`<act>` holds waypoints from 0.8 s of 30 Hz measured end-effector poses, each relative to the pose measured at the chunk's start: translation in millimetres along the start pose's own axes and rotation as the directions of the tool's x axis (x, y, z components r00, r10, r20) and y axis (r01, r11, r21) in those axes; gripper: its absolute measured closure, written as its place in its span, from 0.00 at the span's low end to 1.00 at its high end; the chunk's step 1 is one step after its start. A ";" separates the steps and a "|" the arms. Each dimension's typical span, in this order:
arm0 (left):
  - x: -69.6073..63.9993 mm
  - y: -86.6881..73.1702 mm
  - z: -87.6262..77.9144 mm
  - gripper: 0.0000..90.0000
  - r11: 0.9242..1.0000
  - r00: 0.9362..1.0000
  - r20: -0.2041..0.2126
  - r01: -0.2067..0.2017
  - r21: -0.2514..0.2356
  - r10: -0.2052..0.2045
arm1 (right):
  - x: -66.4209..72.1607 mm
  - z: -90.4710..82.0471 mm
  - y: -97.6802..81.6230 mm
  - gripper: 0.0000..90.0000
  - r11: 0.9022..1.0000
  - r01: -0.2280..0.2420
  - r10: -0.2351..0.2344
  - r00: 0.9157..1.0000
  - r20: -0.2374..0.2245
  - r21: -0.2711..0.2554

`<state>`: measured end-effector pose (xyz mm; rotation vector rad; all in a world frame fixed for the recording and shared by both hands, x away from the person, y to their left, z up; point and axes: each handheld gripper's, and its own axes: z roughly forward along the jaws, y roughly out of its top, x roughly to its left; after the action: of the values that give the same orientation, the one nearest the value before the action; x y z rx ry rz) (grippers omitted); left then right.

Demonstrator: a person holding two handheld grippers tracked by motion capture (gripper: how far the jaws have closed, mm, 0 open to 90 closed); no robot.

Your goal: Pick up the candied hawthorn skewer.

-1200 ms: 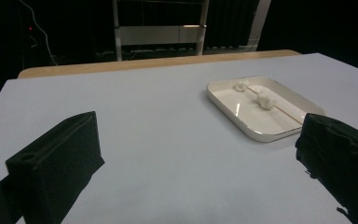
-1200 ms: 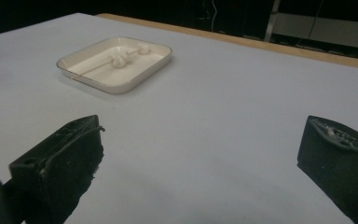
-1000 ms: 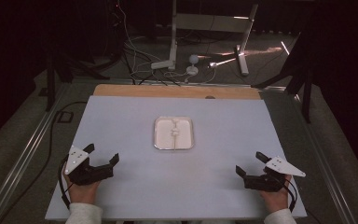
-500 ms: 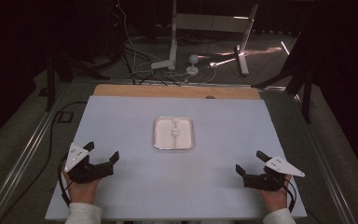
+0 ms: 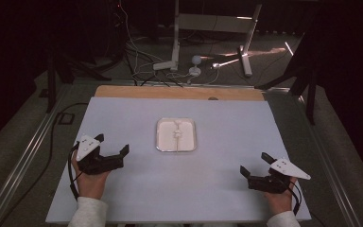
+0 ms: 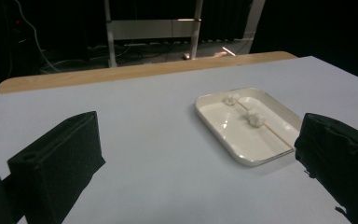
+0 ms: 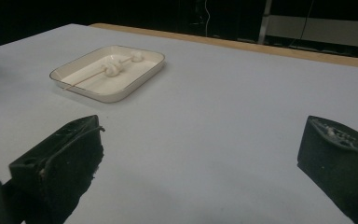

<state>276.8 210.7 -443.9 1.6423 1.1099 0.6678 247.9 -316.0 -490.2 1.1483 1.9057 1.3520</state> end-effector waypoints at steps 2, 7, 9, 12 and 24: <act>-1.6 2.2 3.5 0.01 1.000 1.000 0.005 0.000 0.001 0.000 | 0.0 -0.2 0.2 0.00 1.000 0.000 0.000 1.000 0.004 0.002; -8.2 9.0 19.9 0.01 1.000 1.000 0.028 -0.015 0.017 0.014 | 0.3 0.0 0.2 0.00 1.000 0.000 -0.001 1.000 0.010 0.003; -13.2 11.8 31.2 0.01 0.999 0.999 0.038 -0.023 0.027 0.022 | 0.4 0.3 0.1 0.00 1.000 0.002 -0.002 1.000 0.010 0.004; -16.1 13.2 38.9 0.01 0.999 0.999 0.040 -0.022 0.032 0.021 | 0.2 0.5 -0.2 0.00 1.000 0.002 -0.002 1.000 0.010 0.004; -33.0 15.4 84.5 0.01 0.997 0.998 0.057 -0.014 0.078 0.010 | -1.4 1.3 -0.9 0.00 1.000 -0.003 0.003 1.000 0.008 0.011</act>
<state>338.7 143.6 -455.9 1.7249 1.0979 0.5881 249.3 -316.7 -491.6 1.1611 1.9087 1.3375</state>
